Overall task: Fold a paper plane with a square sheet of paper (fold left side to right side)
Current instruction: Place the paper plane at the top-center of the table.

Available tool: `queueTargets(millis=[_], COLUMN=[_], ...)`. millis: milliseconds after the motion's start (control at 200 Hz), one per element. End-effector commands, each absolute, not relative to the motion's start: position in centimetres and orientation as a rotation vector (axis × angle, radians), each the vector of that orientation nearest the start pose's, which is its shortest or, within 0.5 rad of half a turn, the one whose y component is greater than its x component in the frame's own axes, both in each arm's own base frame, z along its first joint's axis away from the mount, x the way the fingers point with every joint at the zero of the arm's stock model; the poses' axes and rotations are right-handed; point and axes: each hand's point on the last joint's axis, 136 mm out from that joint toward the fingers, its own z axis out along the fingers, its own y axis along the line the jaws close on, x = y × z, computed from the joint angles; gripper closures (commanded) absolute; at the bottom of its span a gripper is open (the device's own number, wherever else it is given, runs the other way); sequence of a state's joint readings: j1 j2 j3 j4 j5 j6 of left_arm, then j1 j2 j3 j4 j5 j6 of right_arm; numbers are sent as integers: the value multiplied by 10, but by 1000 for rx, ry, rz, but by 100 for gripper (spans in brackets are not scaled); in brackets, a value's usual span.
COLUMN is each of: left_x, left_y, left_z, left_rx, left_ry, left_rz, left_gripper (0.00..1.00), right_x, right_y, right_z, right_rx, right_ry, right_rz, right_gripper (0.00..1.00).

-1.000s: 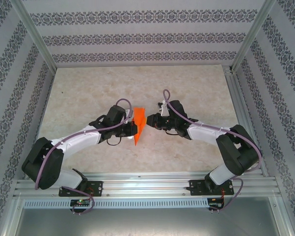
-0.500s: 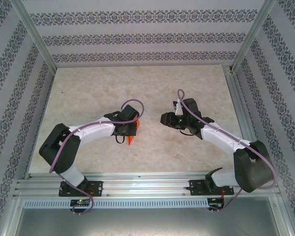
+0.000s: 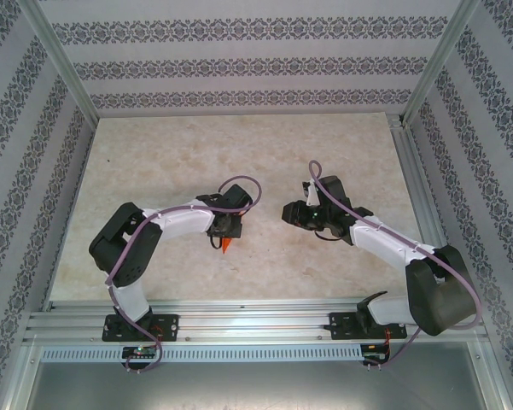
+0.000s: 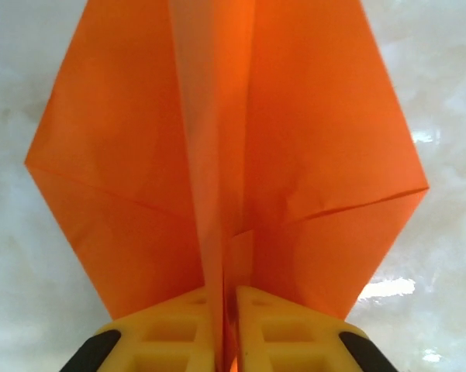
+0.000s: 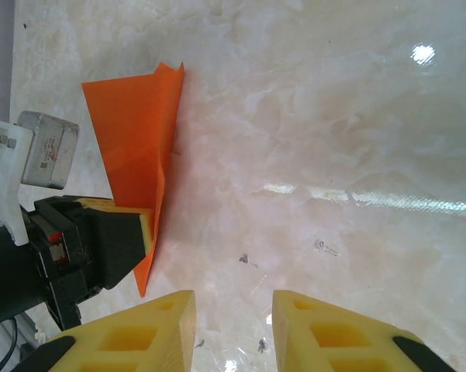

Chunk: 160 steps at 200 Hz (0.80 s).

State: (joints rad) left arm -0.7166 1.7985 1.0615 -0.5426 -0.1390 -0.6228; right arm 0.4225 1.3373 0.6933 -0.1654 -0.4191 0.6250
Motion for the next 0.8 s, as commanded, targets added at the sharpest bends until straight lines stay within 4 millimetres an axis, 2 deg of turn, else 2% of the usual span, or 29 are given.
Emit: queueTargets(millis=[0,160,300,460,634,724,794], left_x=[293,290,288,296,329,351,369], left_y=[-223,-222,-221,-224,-218,-212,-205], left_z=[11,0,0,19,55,62,60], left_rx=[106,101,91,107,142,141,128], left_ry=[2839,2864,2870,2839,2788,2777,2787], left_rz=[-45,-28,-35,-48,-52,-63,-71], left_gripper=[88,88,91,96,99,100,100], right_x=[293,293,294,295,295,295,294], right_y=[203,202,200,200,199,197,195], right_z=[110,110,112,113,117,117,117], right_rx=[30,35,43,43,40,43,48], right_ry=[2490,2493,2490,2488,2477,2475,2476], right_rz=[957,956,951,954,953,949,948], right_gripper=[69,69,70,70,70,70,70])
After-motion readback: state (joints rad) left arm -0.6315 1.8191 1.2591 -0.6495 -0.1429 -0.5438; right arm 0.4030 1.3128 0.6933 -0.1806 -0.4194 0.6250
